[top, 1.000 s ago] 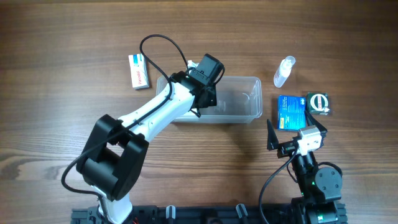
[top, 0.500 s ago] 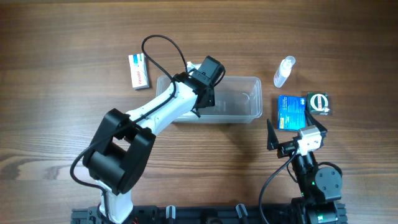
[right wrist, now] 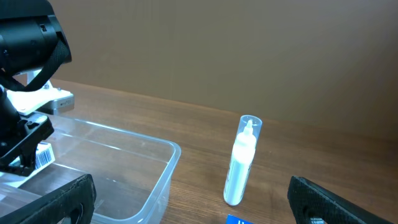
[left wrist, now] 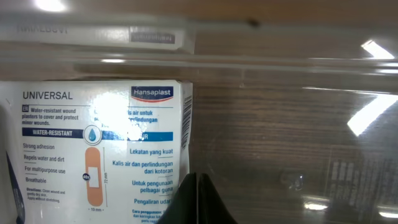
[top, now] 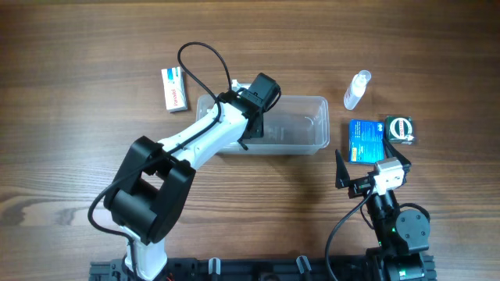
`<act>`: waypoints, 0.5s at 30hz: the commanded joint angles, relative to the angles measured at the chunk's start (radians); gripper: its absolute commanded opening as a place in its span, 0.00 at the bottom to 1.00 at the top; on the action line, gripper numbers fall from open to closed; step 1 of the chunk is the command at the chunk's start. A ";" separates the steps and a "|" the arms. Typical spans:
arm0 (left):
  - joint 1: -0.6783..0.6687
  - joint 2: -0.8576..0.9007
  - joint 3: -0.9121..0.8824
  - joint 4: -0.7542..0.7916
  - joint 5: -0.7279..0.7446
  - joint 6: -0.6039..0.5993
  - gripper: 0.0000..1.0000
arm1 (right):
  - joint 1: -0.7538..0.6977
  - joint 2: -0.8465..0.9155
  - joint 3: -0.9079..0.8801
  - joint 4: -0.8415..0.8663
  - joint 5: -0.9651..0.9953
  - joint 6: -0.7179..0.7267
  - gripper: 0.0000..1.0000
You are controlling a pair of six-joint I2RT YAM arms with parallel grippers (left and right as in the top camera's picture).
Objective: Pack container
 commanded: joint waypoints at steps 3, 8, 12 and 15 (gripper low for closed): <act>-0.002 -0.058 0.024 -0.003 -0.023 0.034 0.19 | -0.008 -0.002 -0.002 0.003 0.005 -0.010 1.00; 0.010 -0.201 0.079 -0.040 -0.024 0.034 0.24 | -0.008 -0.002 -0.002 0.003 0.005 -0.010 1.00; 0.095 -0.351 0.079 -0.045 -0.043 0.034 0.27 | -0.008 -0.002 -0.002 0.003 0.005 -0.010 1.00; 0.203 -0.438 0.079 -0.064 -0.042 0.034 0.65 | -0.008 -0.002 -0.002 0.003 0.005 -0.010 1.00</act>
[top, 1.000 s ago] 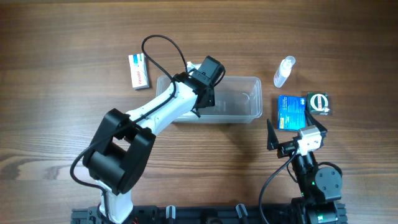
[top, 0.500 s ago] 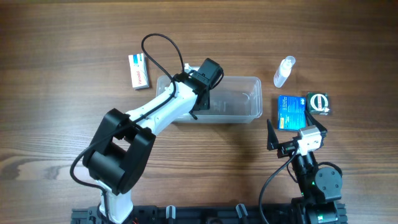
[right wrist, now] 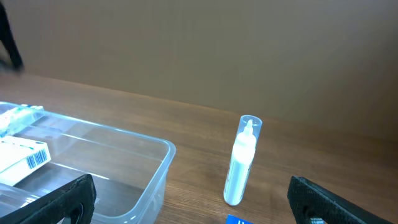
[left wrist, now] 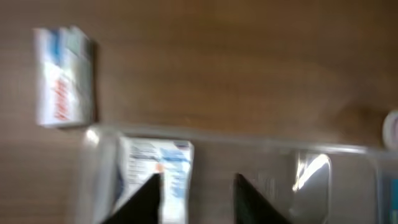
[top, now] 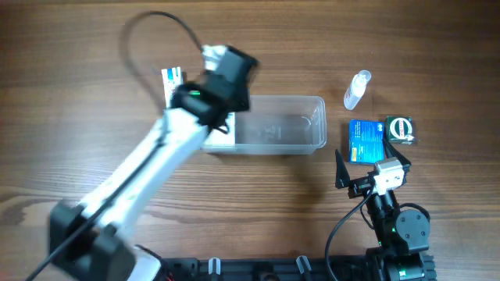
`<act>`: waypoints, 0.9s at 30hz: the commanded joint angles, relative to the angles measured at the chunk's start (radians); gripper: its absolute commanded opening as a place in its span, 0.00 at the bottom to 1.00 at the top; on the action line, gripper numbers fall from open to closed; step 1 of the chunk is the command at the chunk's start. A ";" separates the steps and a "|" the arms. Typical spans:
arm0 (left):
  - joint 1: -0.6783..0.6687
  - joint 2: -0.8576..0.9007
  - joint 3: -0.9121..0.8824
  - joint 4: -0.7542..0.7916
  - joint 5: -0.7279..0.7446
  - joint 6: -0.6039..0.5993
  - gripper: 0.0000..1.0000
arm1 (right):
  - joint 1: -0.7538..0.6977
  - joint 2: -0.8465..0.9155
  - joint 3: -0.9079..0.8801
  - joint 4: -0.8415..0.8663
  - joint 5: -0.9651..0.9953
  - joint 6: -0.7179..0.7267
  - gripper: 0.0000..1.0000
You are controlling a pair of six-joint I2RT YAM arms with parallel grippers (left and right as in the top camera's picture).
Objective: Pack container
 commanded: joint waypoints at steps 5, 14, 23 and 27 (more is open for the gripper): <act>0.371 -0.180 0.018 -0.124 -0.032 0.003 1.00 | -0.008 -0.002 -0.002 0.003 0.005 -0.010 1.00; 0.689 -0.174 0.016 -0.247 -0.031 0.002 1.00 | -0.008 -0.002 -0.002 0.003 0.006 -0.010 1.00; 0.703 -0.174 0.016 -0.257 -0.031 0.003 1.00 | -0.008 0.000 0.008 0.017 -0.090 0.050 1.00; 0.703 -0.174 0.016 -0.257 -0.031 0.003 1.00 | -0.009 0.043 0.121 -0.204 0.070 0.143 1.00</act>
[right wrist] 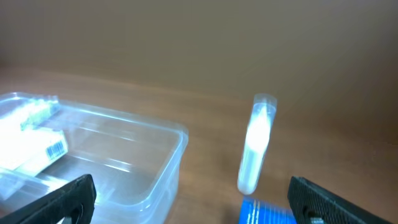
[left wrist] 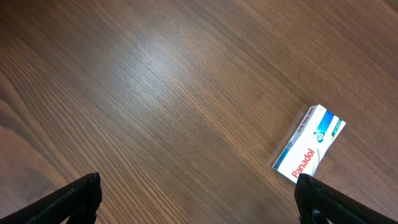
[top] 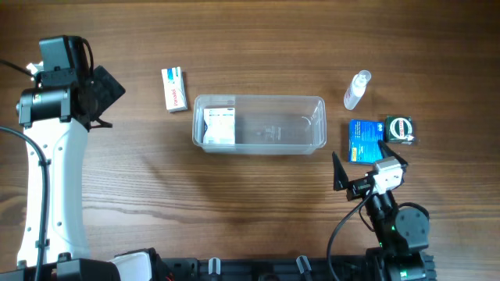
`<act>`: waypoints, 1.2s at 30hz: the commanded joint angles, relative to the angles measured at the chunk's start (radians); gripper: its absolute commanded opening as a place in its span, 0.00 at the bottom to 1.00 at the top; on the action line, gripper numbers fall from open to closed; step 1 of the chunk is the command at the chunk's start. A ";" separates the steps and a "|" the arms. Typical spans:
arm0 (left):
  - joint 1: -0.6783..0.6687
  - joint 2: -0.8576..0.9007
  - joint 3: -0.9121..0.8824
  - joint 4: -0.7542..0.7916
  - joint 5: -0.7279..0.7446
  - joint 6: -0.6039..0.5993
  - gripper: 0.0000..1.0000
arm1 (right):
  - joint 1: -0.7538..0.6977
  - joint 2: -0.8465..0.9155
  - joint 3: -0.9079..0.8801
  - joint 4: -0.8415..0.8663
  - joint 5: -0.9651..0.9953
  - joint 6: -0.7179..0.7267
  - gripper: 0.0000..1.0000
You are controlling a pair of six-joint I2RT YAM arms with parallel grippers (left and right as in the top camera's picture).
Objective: Pack container
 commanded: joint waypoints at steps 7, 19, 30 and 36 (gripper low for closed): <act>0.004 -0.005 0.008 -0.001 -0.009 0.004 1.00 | -0.008 0.485 0.560 -0.329 0.099 0.054 1.00; 0.004 -0.005 0.008 -0.001 -0.009 0.004 1.00 | -0.021 1.275 0.956 -0.679 0.096 -0.045 1.00; 0.004 -0.005 0.008 -0.001 -0.009 0.004 1.00 | -0.172 1.321 0.953 -0.663 0.159 0.122 1.00; 0.004 -0.005 0.008 -0.001 -0.009 0.004 1.00 | -0.203 1.403 0.951 -0.647 0.106 0.074 1.00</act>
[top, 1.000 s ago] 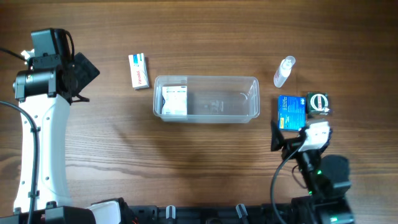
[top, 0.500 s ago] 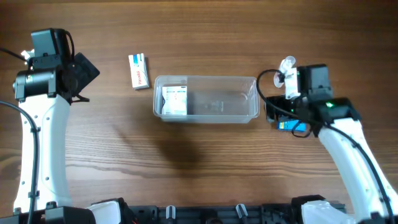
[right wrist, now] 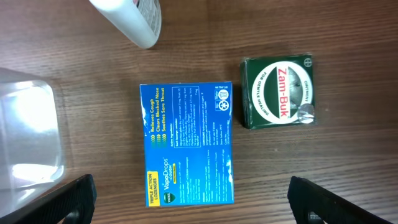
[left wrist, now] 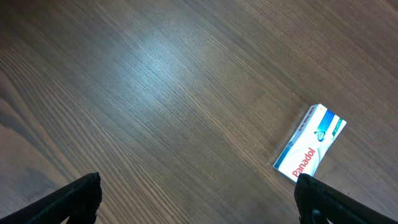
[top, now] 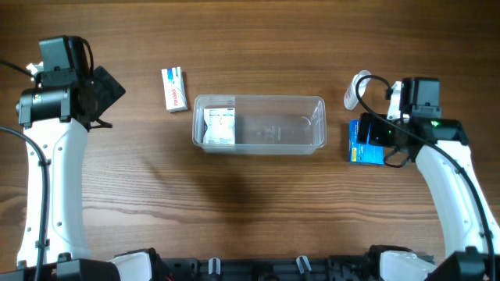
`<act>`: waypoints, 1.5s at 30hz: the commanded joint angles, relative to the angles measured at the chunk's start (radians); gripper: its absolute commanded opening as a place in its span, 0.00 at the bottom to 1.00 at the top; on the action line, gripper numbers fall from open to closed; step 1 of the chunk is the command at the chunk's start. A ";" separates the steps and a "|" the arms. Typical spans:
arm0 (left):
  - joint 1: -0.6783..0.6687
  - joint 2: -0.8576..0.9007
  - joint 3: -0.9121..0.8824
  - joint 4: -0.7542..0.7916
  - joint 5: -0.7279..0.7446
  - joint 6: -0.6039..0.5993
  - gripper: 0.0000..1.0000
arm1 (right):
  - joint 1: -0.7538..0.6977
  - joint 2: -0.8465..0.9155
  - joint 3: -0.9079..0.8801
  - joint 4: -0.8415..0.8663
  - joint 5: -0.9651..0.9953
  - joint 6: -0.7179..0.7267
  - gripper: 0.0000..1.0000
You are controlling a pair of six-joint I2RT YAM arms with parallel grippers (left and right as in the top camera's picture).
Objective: Pack container
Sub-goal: 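Reach right gripper to the blue medicine box and grasp it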
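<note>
The clear container (top: 273,97) lies mid-table with a white plaster box (top: 219,125) in its left end. A Panadol box (top: 174,88) (left wrist: 309,151) lies left of the container. To its right are a blue VapoDrops box (top: 362,143) (right wrist: 189,143), a green Zam-Buk box (right wrist: 278,92) and a clear spray bottle (top: 358,87) (right wrist: 130,22). My right gripper (top: 384,134) (right wrist: 189,202) hangs open above the blue box, facing straight down. Far to the left, my left gripper (top: 101,94) (left wrist: 199,202) is open over bare wood.
The right arm covers the Zam-Buk box in the overhead view. Bare wooden table (top: 258,211) runs in front of the container. A black rail (top: 250,265) lines the front edge.
My right arm has left its rest at the table's front edge and now hangs open over the blue VapoDrops box, looking down. The left arm has not moved.
My left gripper was down in the container at the plaster box. Then it was above the container, the box left in the left end. Then it stood open at the far left. The right arm stayed at the front edge, and is now over the blue box.
</note>
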 commanded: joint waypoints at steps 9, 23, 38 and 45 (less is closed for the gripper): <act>0.004 -0.005 0.008 0.002 -0.009 0.004 1.00 | 0.000 0.275 0.022 0.095 -0.035 -0.021 1.00; 0.004 -0.005 0.008 0.002 -0.009 0.004 1.00 | 0.001 0.389 0.008 0.190 -0.043 -0.040 0.82; 0.004 -0.005 0.008 0.002 -0.009 0.004 1.00 | 0.001 0.311 0.173 -0.050 -0.043 0.035 0.63; 0.004 -0.005 0.008 0.002 -0.009 0.004 1.00 | 0.001 0.197 0.222 -0.150 -0.043 0.035 0.63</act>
